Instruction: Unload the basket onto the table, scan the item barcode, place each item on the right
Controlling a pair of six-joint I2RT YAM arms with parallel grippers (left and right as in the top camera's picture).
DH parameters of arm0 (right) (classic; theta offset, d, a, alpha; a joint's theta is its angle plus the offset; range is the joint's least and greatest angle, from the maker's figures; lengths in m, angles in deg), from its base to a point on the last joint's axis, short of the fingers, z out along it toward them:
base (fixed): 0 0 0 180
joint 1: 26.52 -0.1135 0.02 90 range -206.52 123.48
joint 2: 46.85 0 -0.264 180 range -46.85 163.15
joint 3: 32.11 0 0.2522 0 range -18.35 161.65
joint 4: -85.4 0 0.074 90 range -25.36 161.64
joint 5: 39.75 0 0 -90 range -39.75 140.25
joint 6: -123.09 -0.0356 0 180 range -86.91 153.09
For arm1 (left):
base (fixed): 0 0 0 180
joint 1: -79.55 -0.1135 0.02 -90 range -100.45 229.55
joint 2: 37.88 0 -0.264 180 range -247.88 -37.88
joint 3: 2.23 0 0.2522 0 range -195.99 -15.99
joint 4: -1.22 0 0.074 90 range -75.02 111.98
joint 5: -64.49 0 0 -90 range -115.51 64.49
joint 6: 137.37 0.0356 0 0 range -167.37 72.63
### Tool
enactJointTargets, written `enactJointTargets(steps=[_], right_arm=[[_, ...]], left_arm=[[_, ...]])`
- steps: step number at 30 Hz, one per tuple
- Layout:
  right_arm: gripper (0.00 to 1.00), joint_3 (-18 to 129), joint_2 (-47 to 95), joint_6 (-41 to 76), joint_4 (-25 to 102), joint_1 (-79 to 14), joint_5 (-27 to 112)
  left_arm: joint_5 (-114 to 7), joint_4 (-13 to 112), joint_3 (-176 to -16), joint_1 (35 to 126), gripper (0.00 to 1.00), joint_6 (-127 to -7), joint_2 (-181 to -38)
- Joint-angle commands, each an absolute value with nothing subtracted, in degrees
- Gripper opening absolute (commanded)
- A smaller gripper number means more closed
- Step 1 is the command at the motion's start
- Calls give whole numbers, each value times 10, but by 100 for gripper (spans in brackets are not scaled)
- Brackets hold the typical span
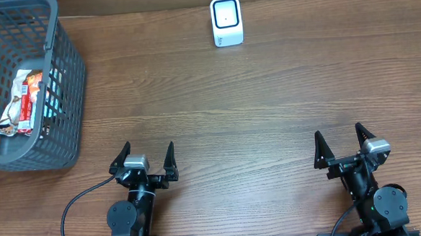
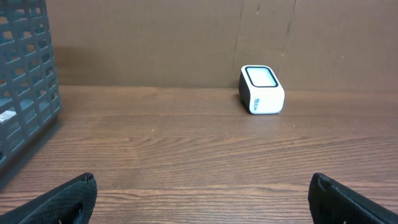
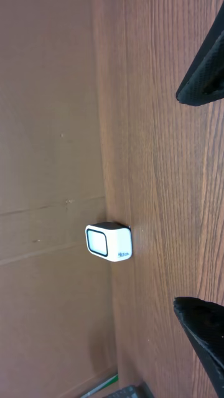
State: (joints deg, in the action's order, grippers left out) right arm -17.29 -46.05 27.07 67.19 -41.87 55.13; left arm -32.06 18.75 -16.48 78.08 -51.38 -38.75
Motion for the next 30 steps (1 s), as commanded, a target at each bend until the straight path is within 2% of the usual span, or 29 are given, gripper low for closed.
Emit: enactJointTargets(steps=[1,16,26,30], right_arm=[[100,-179,-464,269,674,-415,552],[100,-179,-464,269,674,-415,552],[100,-179,-464,269,674,-415,552],[100,-179,-464,269,674,-415,552]], left_arm=[[-313,189,-163,785,100,-501,-381],[-313,178,-163,785,100,-501,-381],[-368,185,-164,785,100,-535,-381],[-416,256,-204,785,100,-537,-382]])
